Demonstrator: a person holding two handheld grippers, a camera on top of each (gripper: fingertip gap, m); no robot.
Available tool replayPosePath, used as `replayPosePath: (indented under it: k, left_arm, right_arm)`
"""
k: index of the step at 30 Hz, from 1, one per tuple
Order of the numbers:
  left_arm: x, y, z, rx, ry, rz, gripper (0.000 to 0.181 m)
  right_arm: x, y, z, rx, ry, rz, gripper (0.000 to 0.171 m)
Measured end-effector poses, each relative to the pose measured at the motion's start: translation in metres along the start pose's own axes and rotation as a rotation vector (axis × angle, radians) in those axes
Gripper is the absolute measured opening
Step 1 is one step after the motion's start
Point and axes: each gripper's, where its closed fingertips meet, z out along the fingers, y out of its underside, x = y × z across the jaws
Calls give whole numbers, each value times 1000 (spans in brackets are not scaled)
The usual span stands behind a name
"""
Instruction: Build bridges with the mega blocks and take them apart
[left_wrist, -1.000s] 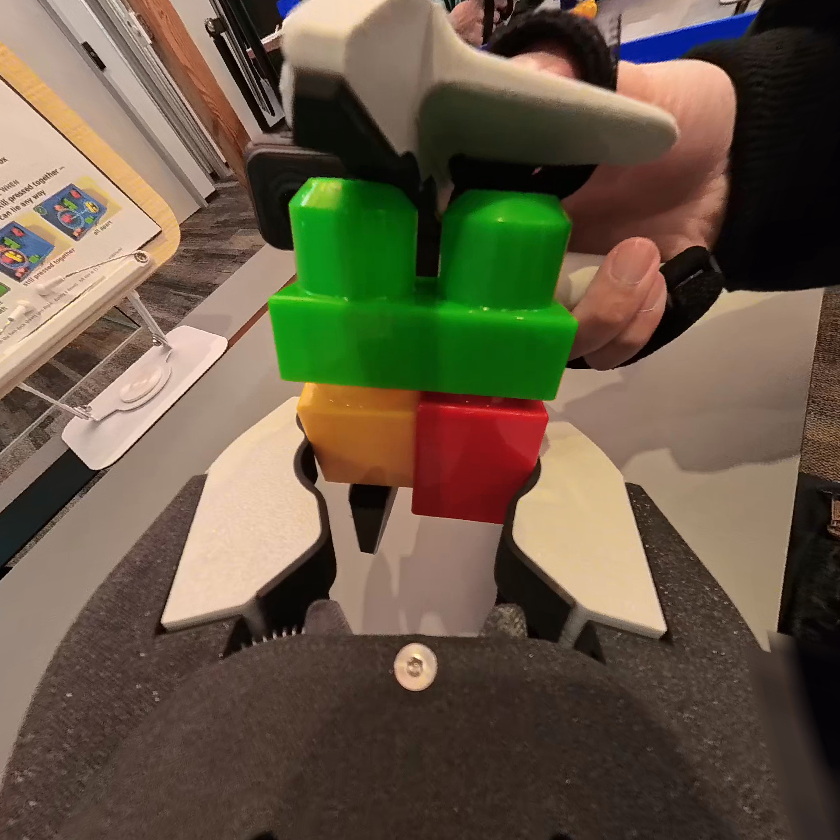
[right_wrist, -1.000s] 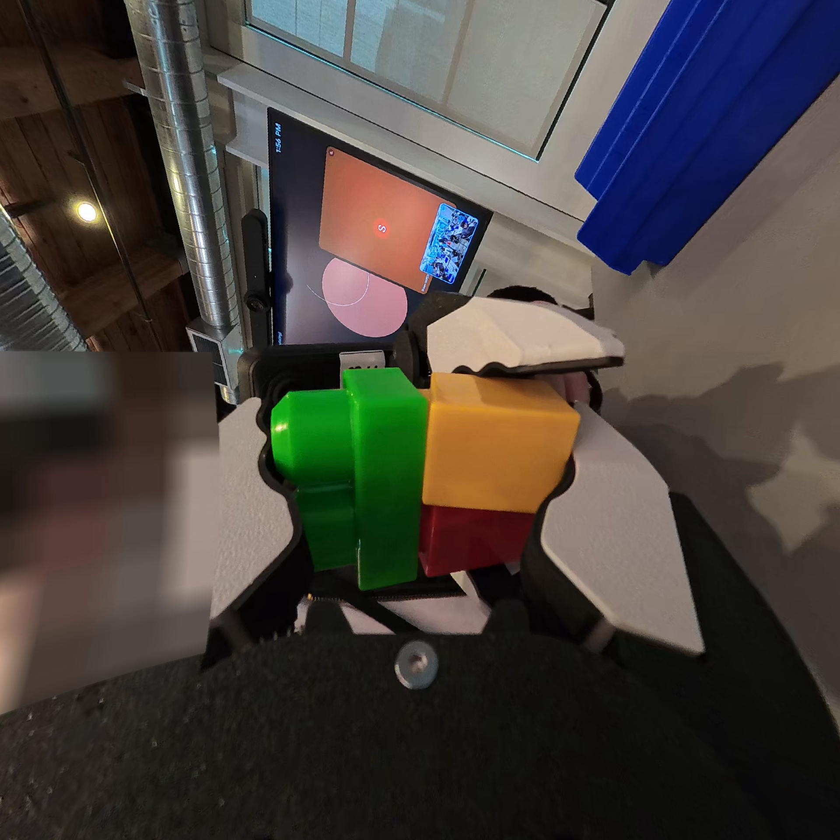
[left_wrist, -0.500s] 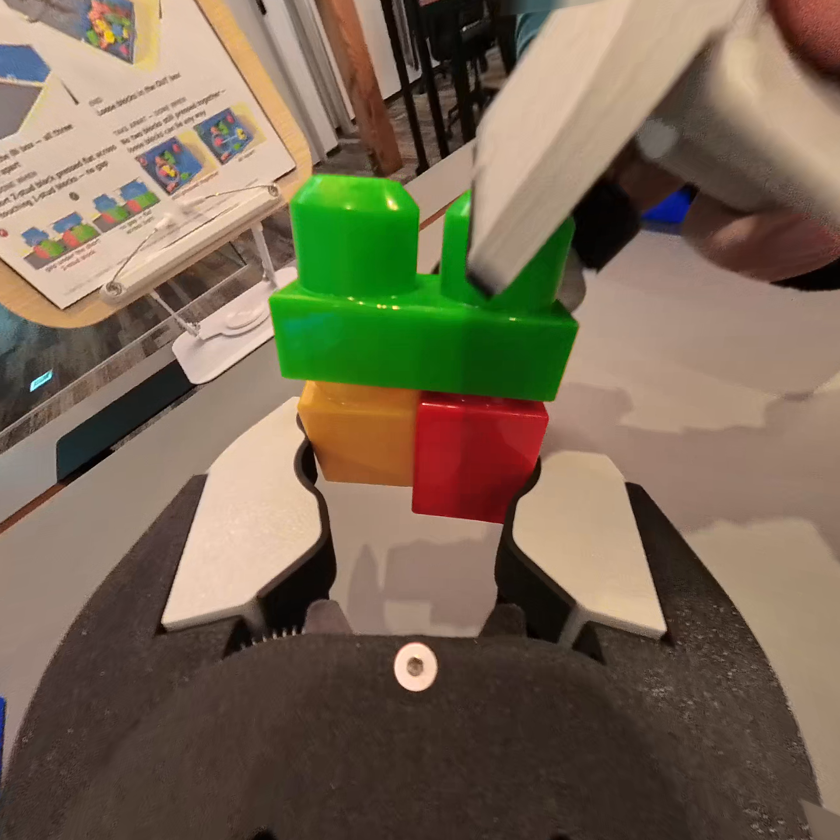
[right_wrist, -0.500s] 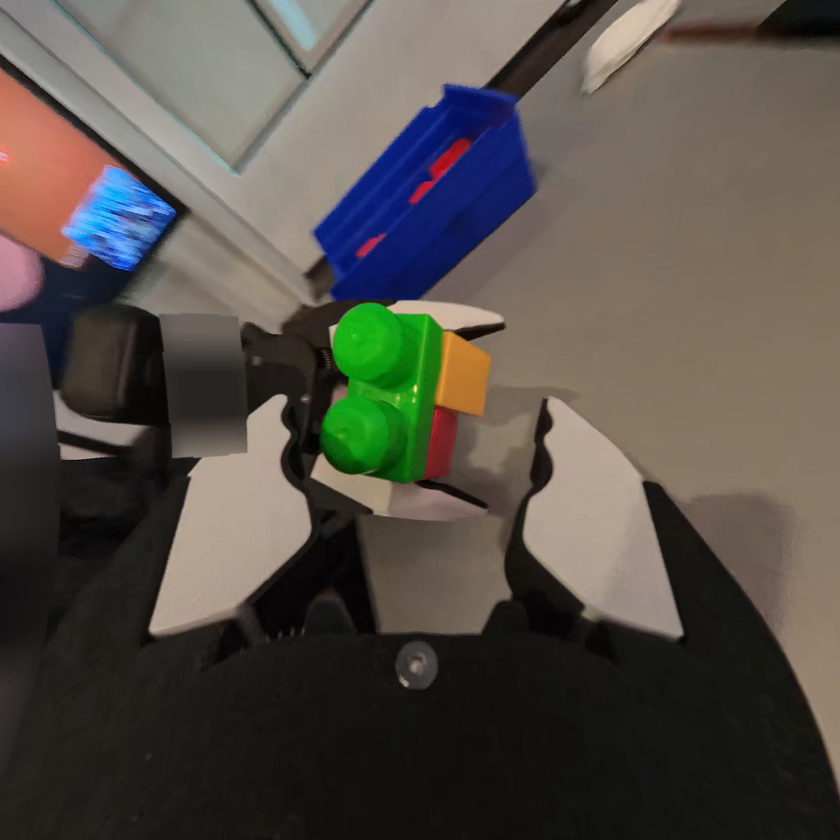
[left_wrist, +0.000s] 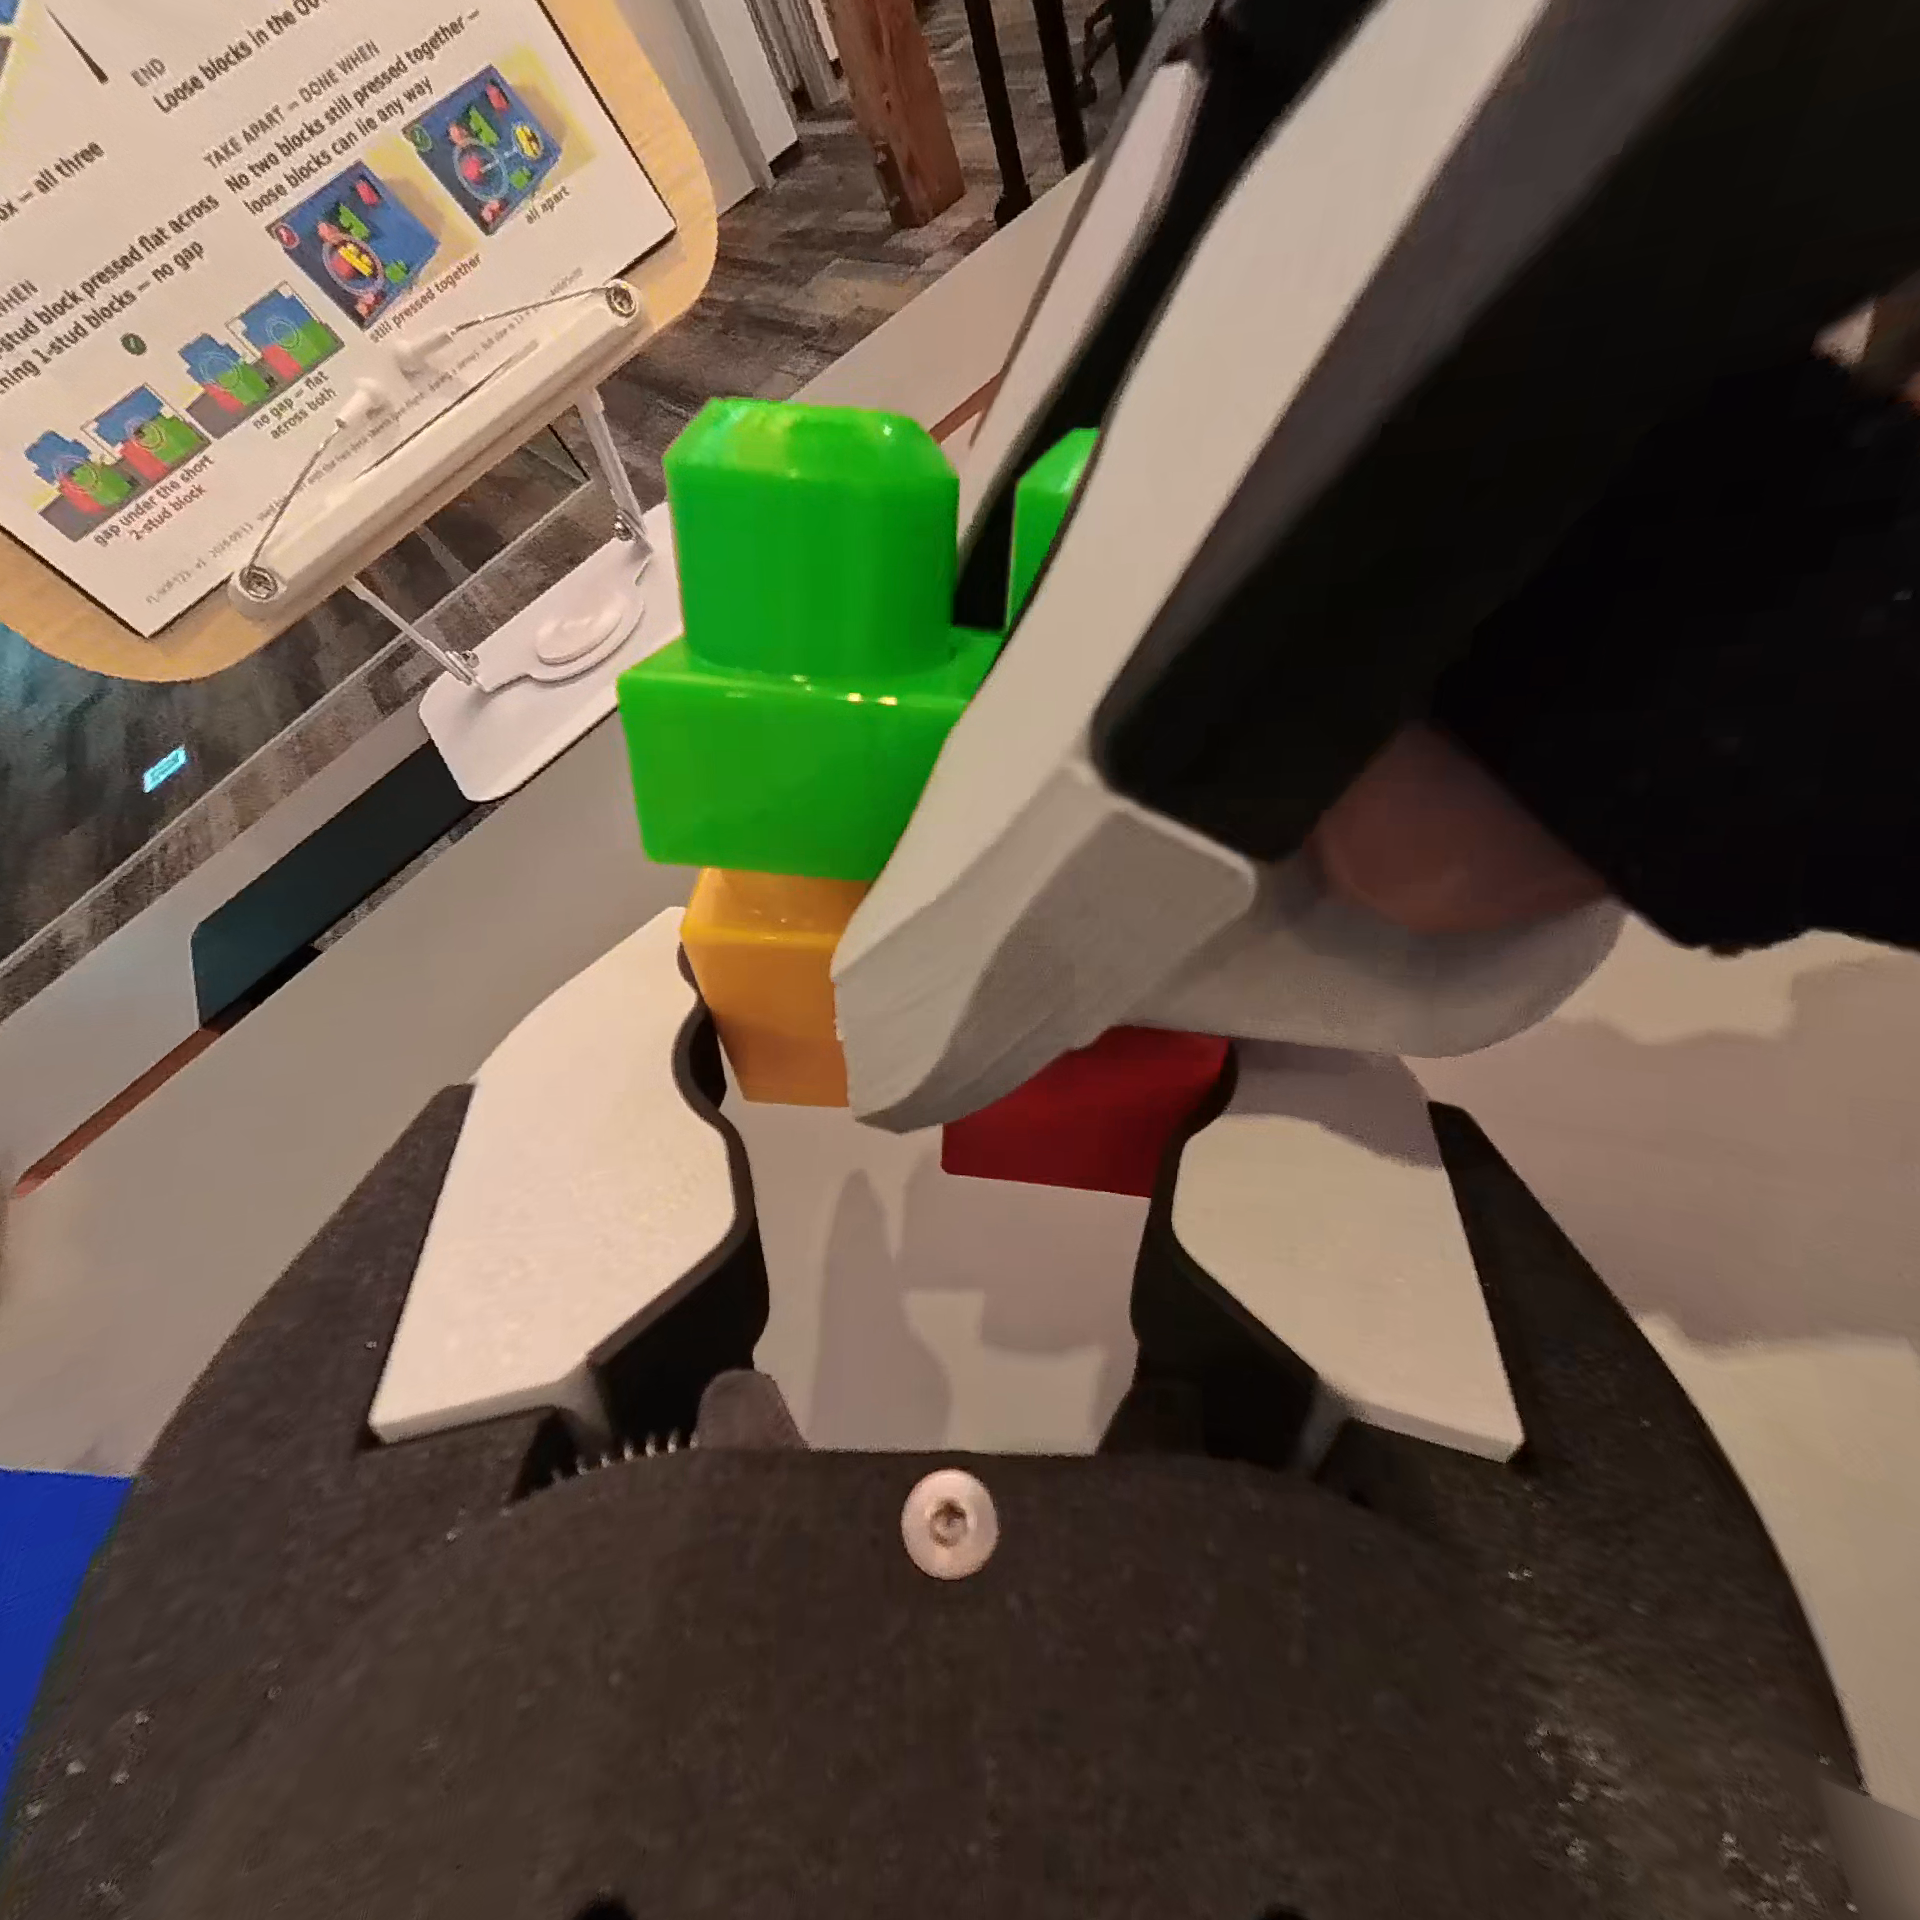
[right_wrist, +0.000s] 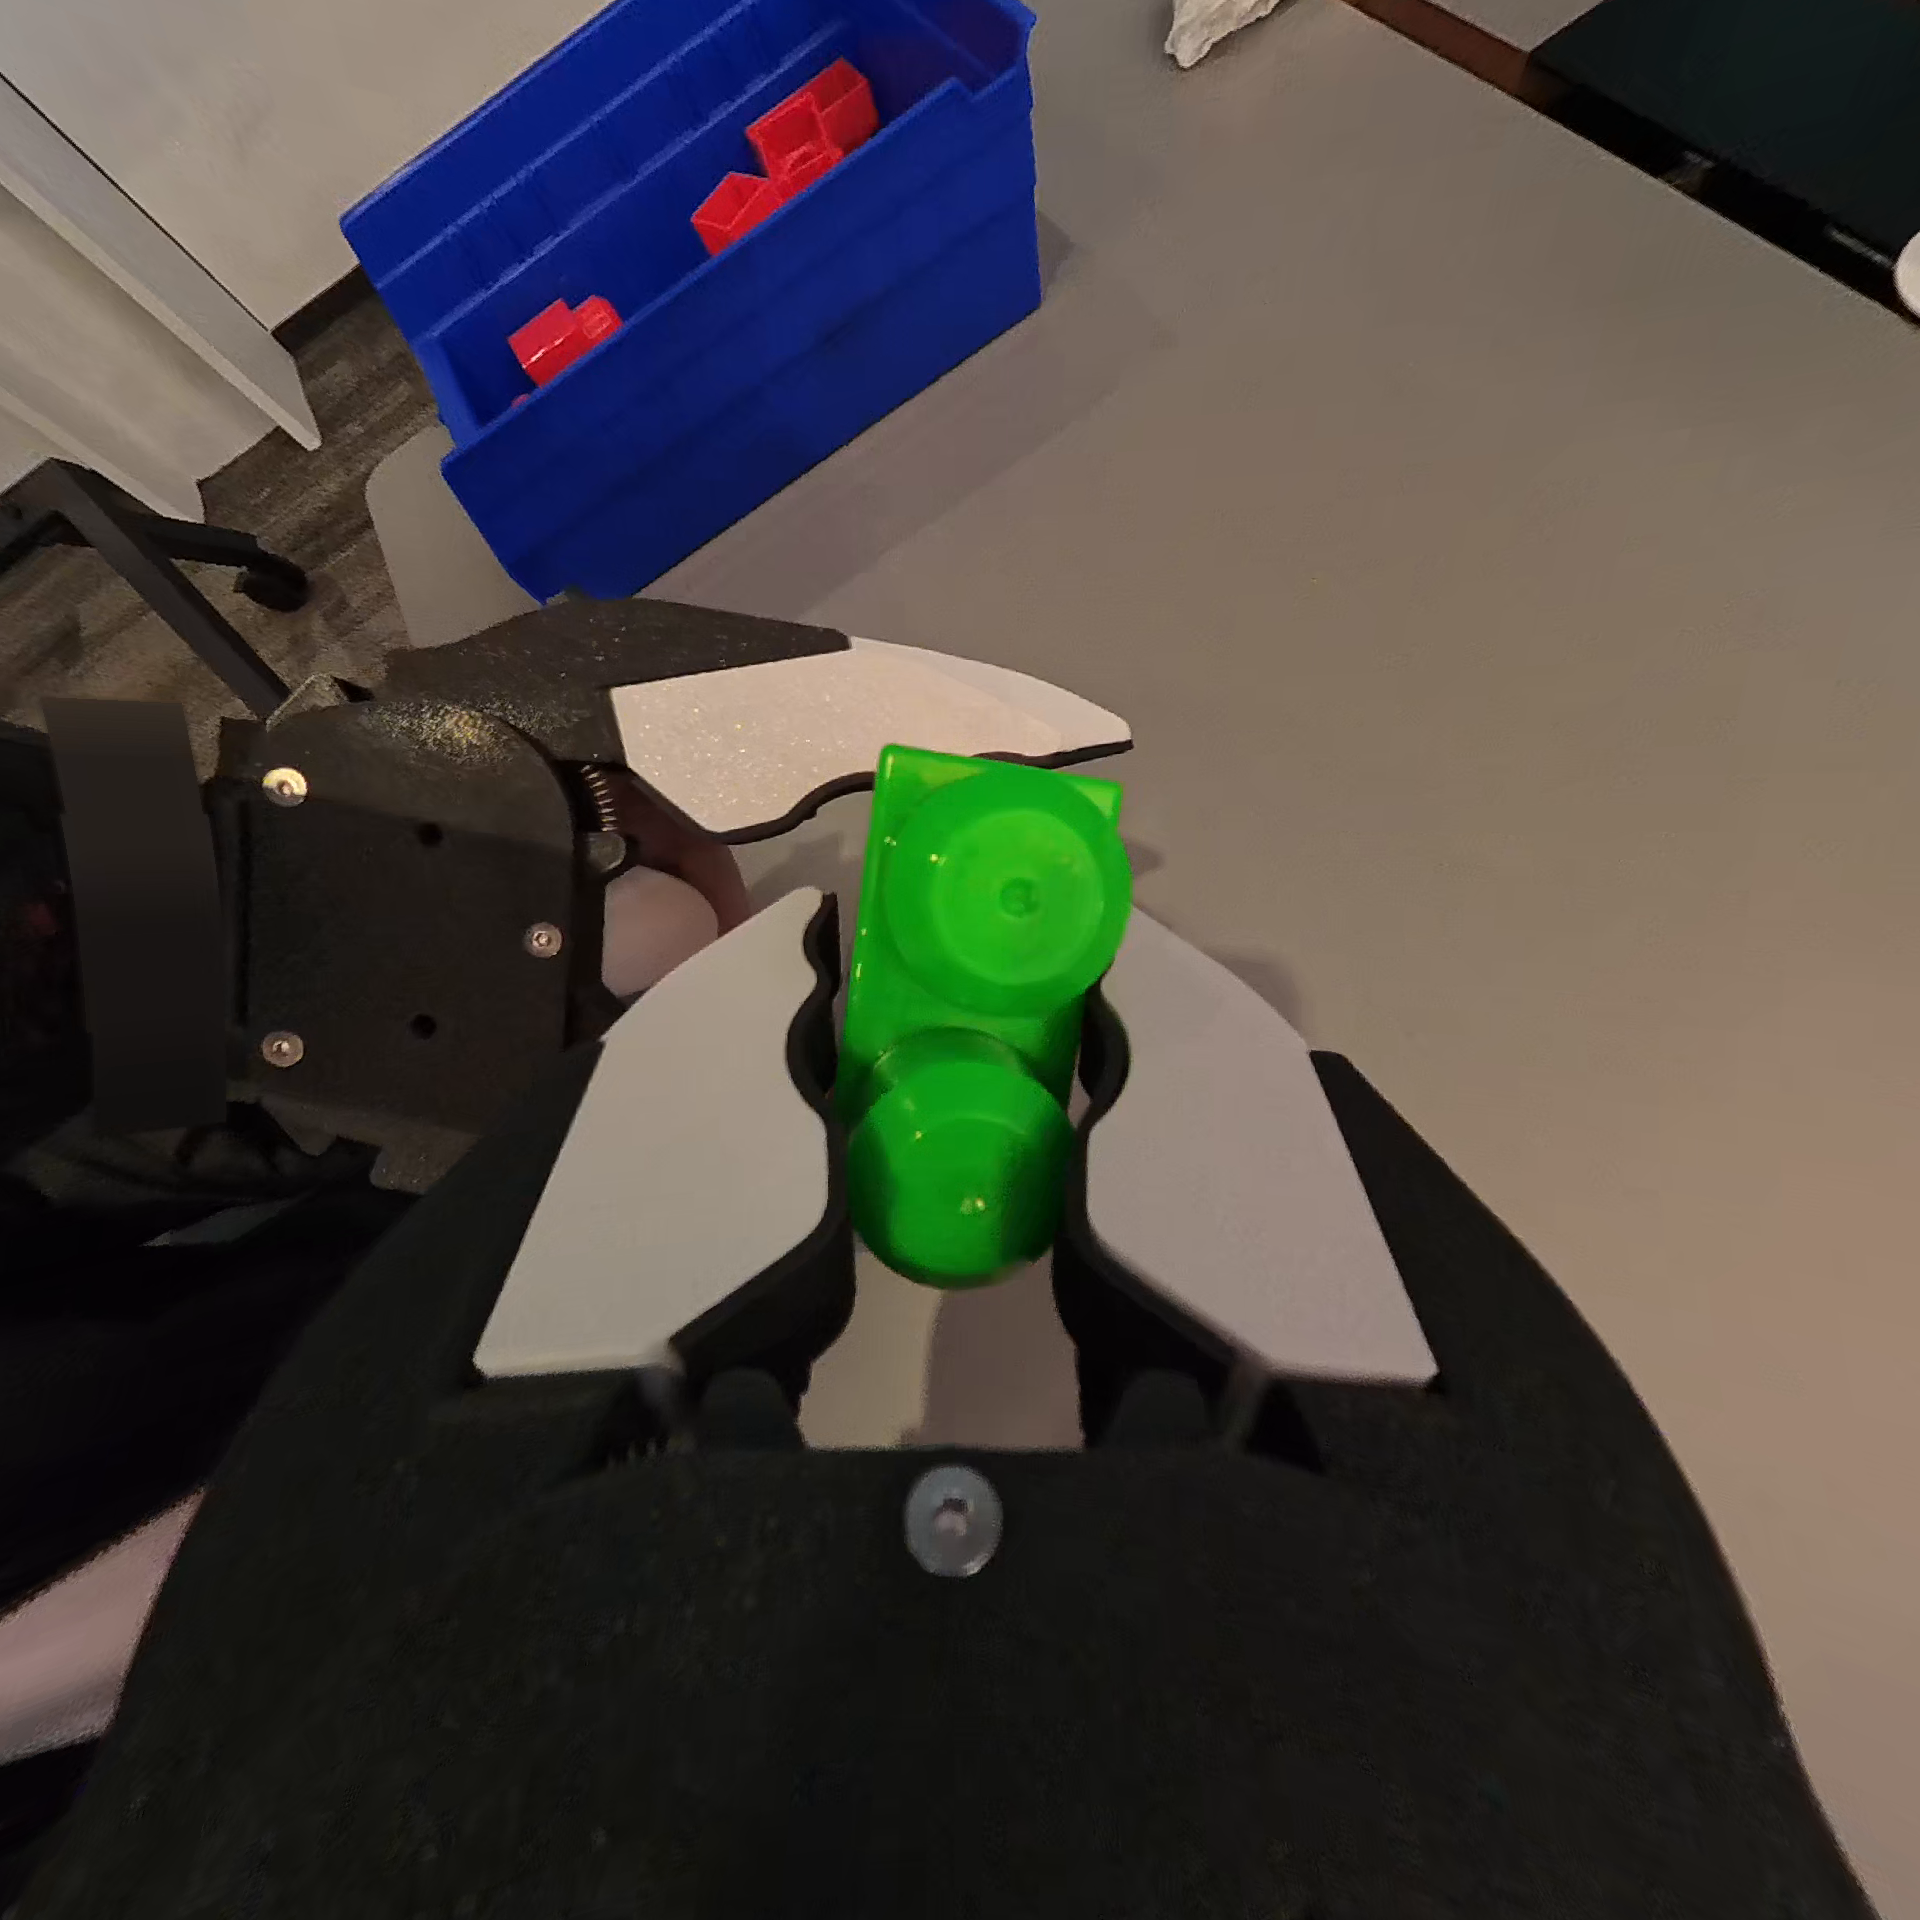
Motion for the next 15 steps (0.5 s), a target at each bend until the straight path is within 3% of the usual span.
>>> replayPosePath:
  k: [9,15]
  left_arm:
    - [-5,3,2,-13,-50,20,88]
    - [-7,5,2,-21,-79,48,88]
  right_arm:
    - [4,-1,3,-7,72,-82,42]
    - [4,0,5,14,32,-60,42]
